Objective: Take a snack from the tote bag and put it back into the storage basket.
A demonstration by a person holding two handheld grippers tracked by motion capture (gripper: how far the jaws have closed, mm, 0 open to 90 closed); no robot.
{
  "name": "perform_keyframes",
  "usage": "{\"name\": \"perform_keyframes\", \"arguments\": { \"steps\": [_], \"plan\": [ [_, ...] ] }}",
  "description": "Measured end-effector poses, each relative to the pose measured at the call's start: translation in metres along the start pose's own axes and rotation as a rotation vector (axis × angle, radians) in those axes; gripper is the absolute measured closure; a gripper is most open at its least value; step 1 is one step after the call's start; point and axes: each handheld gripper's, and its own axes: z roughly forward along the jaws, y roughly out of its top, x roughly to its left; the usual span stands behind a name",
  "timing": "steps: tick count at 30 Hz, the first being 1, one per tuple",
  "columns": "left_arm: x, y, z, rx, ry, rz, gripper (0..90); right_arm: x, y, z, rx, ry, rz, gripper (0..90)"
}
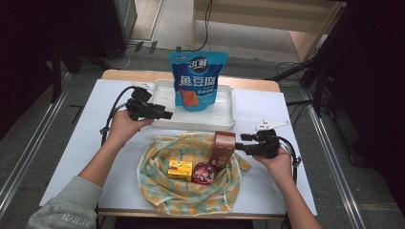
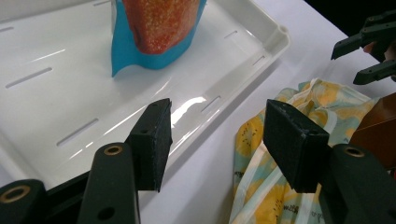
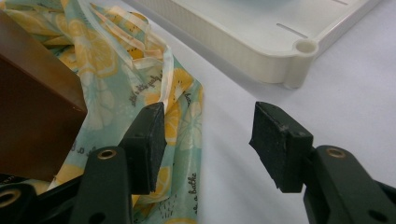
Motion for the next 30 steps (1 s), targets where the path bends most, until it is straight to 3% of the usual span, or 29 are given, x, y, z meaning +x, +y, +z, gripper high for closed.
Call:
{"name": "perform_keyframes", "arguments": {
  "steps": [8, 18, 30],
  "plan": [
    [-0.018, -0.01, -0.002, 0.013, -0.019, 0.037, 42.3, 0.002, 0.001, -0.001, -0.008, 0.003, -0.012, 45.7],
    [-0.031, -0.023, -0.015, -0.007, -0.03, 0.039, 42.0, 0.007, 0.004, -0.008, -0.011, -0.001, -0.011, 45.5],
    [-0.03, -0.049, -0.027, -0.04, -0.03, 0.016, 41.4, 0.017, 0.002, -0.016, -0.012, 0.028, -0.026, 45.3]
  ]
}}
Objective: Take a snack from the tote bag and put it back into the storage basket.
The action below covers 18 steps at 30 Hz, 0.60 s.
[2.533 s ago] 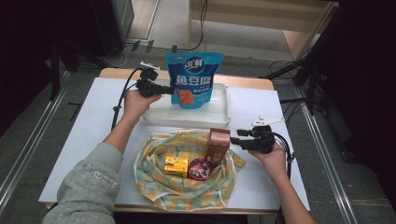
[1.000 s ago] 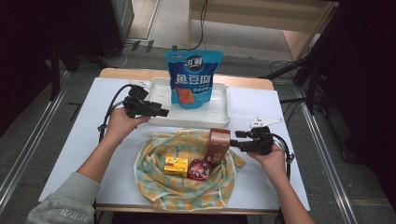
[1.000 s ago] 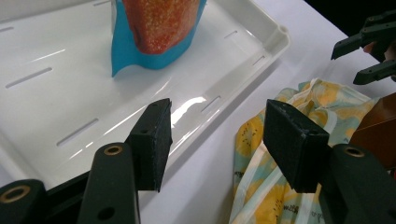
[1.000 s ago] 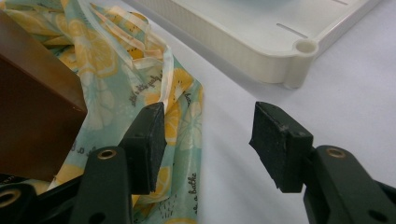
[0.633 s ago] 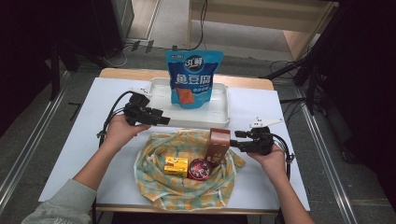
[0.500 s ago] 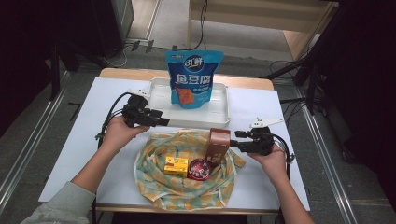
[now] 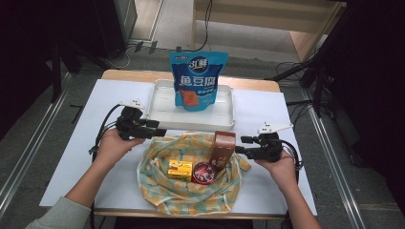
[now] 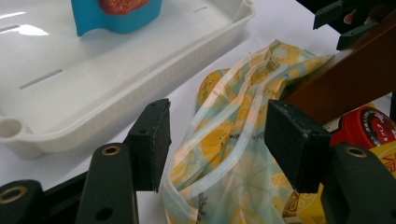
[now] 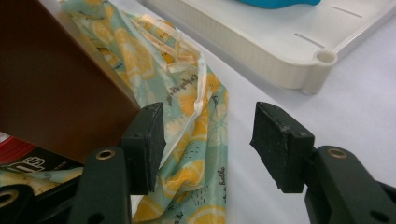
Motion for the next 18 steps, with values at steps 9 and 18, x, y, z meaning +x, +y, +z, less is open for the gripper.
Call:
{"name": "perform_keyframes", "arguments": {
  "steps": [9, 18],
  "plan": [
    [0.01, -0.007, -0.001, -0.012, -0.013, -0.011, 40.8, 0.002, 0.002, 0.001, 0.016, 0.006, -0.009, 45.4],
    [0.016, -0.009, -0.004, -0.013, -0.004, -0.008, 39.8, 0.002, 0.007, -0.005, 0.031, 0.011, -0.026, 44.3]
  ]
}}
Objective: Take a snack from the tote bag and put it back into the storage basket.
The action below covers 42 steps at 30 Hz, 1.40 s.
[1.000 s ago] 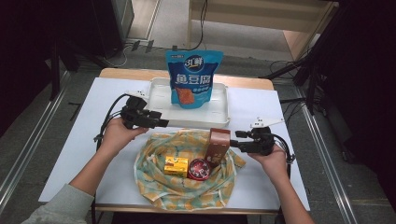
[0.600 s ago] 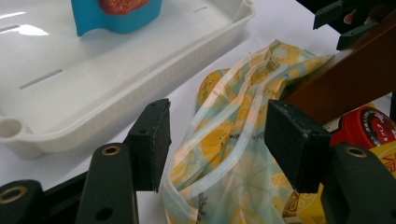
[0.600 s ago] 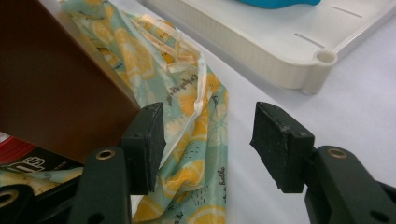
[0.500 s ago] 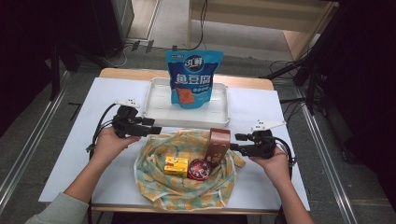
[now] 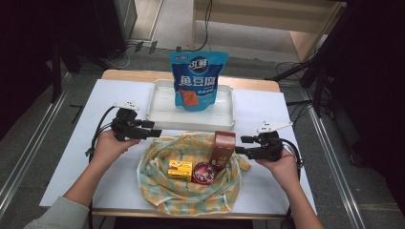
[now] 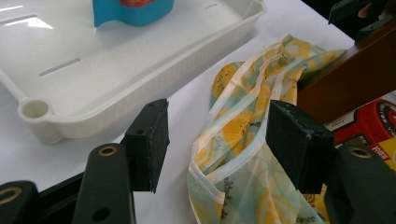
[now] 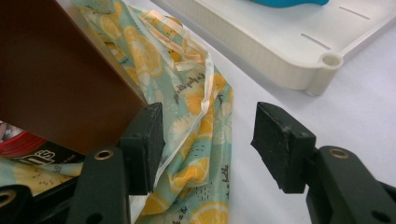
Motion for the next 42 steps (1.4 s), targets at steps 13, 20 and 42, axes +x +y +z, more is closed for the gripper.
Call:
{"name": "perform_keyframes", "arguments": {
  "steps": [13, 20, 42],
  "plan": [
    [0.002, 0.0, -0.001, -0.006, -0.004, -0.017, 39.7, 0.008, 0.006, -0.016, -0.016, 0.012, -0.023, 44.2],
    [0.002, -0.001, -0.003, -0.004, -0.007, -0.016, 39.5, 0.015, 0.009, -0.024, -0.007, 0.033, -0.033, 43.7],
    [0.003, 0.002, -0.004, -0.016, -0.005, -0.025, 39.4, 0.045, 0.019, -0.034, 0.002, 0.121, -0.115, 40.0]
  ]
}}
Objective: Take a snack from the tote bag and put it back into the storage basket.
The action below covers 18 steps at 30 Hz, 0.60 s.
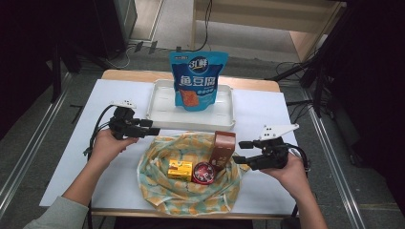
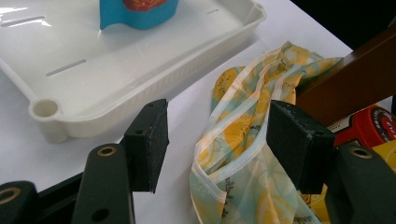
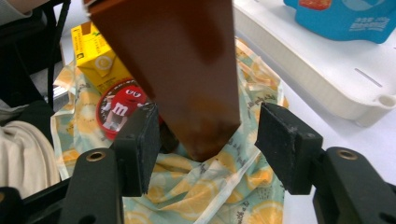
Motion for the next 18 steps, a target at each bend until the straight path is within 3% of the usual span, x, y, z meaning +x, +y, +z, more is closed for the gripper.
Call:
{"name": "perform_keyframes", "arguments": {
  "steps": [8, 14, 18],
  "plan": [
    [-0.001, -0.003, -0.002, 0.008, 0.001, 0.005, 39.3, 0.008, 0.007, 0.004, -0.002, 0.006, -0.021, 36.0],
    [0.0, -0.003, -0.002, 0.009, 0.0, 0.008, 39.3, 0.012, 0.013, 0.01, -0.005, 0.005, -0.068, 30.7],
    [0.0, -0.003, 0.0, 0.019, -0.004, 0.012, 39.3, 0.011, 0.015, 0.014, -0.003, 0.01, -0.058, 28.2]
  ]
}}
